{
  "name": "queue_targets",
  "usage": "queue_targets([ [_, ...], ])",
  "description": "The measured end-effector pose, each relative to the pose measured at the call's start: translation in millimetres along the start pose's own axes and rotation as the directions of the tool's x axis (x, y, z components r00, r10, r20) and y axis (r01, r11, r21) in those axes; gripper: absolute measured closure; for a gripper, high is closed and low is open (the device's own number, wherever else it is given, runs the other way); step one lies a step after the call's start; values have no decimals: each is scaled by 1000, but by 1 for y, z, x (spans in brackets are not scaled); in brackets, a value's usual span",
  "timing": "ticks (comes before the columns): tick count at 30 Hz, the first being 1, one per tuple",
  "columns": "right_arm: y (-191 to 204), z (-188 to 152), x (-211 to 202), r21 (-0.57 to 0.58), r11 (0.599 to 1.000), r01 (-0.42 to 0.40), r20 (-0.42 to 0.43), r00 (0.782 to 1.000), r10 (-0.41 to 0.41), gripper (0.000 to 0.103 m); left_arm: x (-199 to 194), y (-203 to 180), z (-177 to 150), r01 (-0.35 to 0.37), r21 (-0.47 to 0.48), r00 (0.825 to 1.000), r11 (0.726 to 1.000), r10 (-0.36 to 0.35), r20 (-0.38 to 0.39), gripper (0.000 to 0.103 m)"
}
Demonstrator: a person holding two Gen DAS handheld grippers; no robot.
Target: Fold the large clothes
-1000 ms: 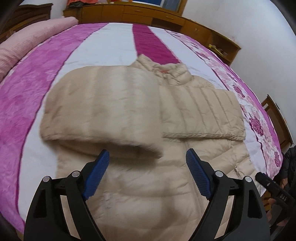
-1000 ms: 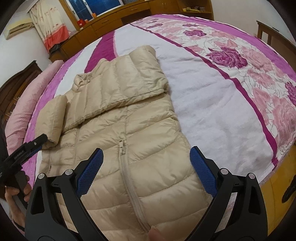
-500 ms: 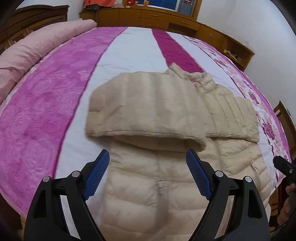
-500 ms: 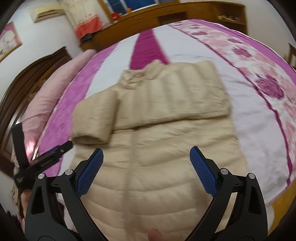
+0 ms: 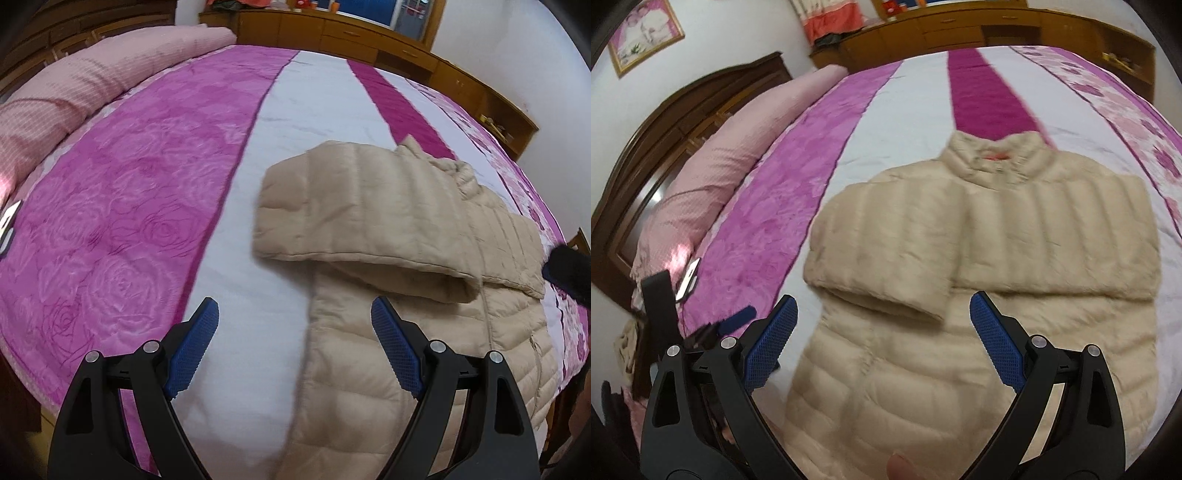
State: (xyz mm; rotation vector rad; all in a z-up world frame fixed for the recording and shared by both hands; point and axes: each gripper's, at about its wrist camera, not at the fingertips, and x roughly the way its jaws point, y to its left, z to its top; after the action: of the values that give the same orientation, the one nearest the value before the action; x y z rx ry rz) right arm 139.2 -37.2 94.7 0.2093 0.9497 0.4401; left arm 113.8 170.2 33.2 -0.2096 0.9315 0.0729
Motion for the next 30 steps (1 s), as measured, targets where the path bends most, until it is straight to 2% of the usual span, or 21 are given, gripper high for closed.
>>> queue_targets([
  [8,34,16,74,-40,998,42,-86,995,-45,9,7,22,-5,-11,-35,1000,999,11,-3,21],
  [14,56,18,122,-149,980,132,-119,981,-150,11,10,42,-11,-21,-69,1000,997,20,-8,21],
  [15,58,17,129,-164,975,152,-122,977,-173,20,10,47,-12,-22,-81,1000,996,21,-8,21],
  [18,55,14,146,-202,957,207,-136,962,-237,34,9,56,-14,-19,-104,1000,994,19,-6,21],
  [20,50,12,150,-210,956,205,-144,961,-237,50,8,59,-15,-21,-110,1000,994,21,-2,21],
  [21,49,11,151,-207,957,201,-146,961,-234,61,8,60,-15,-20,-111,1000,994,20,-1,21],
  [22,48,11,151,-208,957,200,-147,961,-233,66,9,60,-16,-19,-113,1000,993,19,-2,21],
  [24,48,12,146,-206,961,186,-139,966,-217,87,10,61,-16,-11,-121,1000,993,11,-4,21],
  [26,48,14,137,-196,966,167,-121,974,-193,93,10,59,-17,2,-125,1000,992,-3,-3,21],
  [30,41,24,108,-138,986,93,-77,992,-105,95,6,51,-15,19,-109,1000,994,-18,11,21],
])
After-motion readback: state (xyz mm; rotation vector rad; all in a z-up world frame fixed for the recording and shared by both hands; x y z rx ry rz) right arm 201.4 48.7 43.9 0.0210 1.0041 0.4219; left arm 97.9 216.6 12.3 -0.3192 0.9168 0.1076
